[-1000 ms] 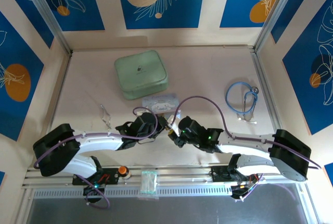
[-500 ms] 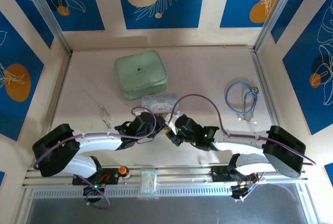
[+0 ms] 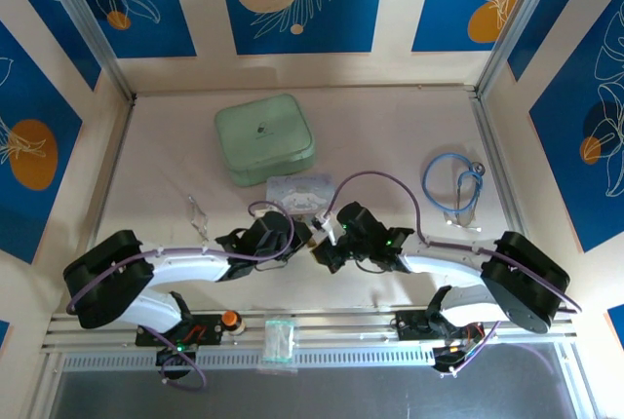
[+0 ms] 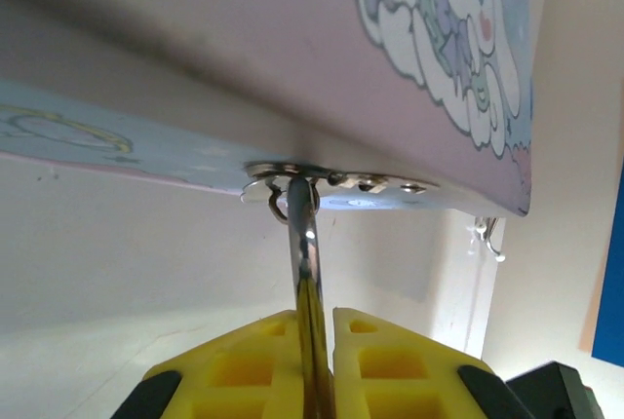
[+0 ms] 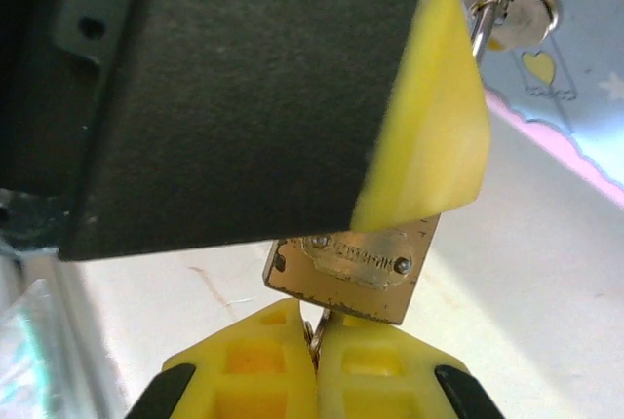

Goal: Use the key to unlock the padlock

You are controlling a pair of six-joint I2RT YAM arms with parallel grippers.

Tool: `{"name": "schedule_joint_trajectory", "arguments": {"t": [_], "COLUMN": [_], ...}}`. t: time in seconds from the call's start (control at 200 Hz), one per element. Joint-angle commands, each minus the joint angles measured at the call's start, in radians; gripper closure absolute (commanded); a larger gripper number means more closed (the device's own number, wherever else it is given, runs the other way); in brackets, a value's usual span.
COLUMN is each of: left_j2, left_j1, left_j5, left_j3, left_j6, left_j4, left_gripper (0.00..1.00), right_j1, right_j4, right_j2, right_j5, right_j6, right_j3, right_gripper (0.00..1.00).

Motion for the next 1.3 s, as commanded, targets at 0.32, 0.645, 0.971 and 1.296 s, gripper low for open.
{"name": "schedule_joint_trajectory", "arguments": {"t": [0.32, 0.645, 0.971, 1.296], "left_j2": [-0.034, -0.03, -0.028, 0.037], "left_j1": [-0.01, -0.009, -0.003, 0.018], "left_j5": [0.101, 0.115, 0.099, 0.048], "left_j3": [-0.061, -0.082, -0.053, 0.127], "left_j6": [0.044, 0.013, 0.114, 0.405], "left_j4": [0.074, 0.119, -0.056, -0.476], "left_gripper": [1.0, 1.0, 1.0, 0.92], "right_j1": [-0.159, -0.188, -0.184, -0.182], "right_j4": [0.075, 0.056, -0.051, -0.12], "right_j2": [-0.076, -0.1, -0.256, -0.288], "right_j5": [-0.164, -0.138, 0.042, 0.169], "right_j6": [0.198, 0.249, 0.286, 0.308], "right_j3": [-0.09, -0.109, -0.12, -0.092], "right_gripper": [0.87, 0.71, 0.43, 0.42]}}
